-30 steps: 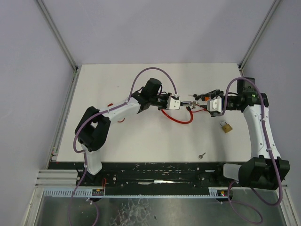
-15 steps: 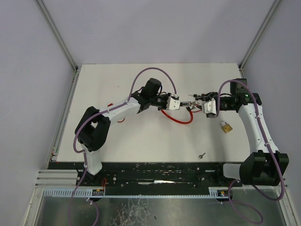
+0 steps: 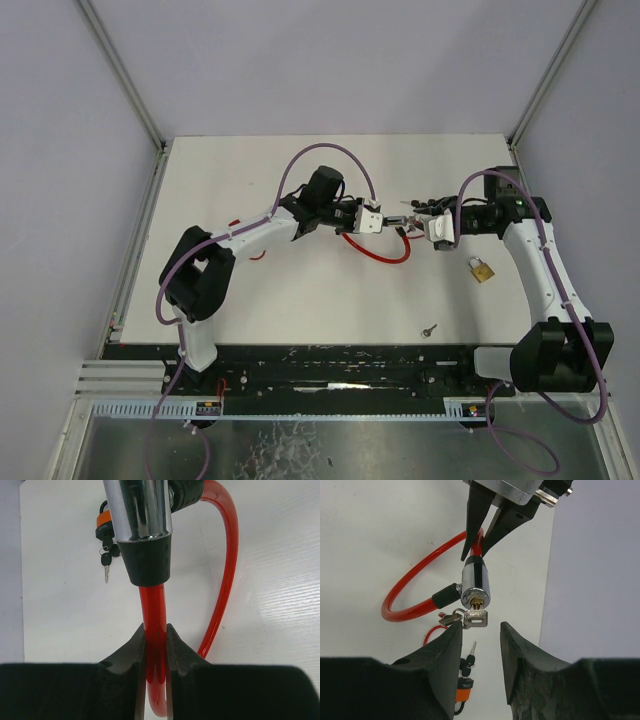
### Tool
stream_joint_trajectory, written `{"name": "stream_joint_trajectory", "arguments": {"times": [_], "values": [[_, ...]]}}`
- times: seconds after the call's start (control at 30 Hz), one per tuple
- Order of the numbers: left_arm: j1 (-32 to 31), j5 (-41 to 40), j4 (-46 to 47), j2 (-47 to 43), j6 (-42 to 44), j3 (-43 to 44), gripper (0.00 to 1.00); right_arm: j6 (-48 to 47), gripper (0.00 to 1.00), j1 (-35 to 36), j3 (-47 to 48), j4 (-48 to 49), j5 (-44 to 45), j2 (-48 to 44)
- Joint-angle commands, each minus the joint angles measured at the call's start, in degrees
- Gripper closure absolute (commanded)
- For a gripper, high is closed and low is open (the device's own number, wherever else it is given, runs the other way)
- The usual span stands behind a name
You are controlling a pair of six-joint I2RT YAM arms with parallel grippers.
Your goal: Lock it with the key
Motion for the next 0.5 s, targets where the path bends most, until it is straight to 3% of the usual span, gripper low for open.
{"name": "stream_joint_trajectory", "arguments": {"times": [0.0, 0.47], "values": [[0.3, 0.6, -4.0, 2.1, 1.0, 0.6, 1.00, 0.0, 0.58, 1.0, 0.0, 0.0, 0.2, 0.2], [0.3, 0.8, -4.4, 2.1, 1.3, 0.8, 1.00, 0.8, 0.66, 1.8, 0.0, -0.1, 2.1, 0.1]]}}
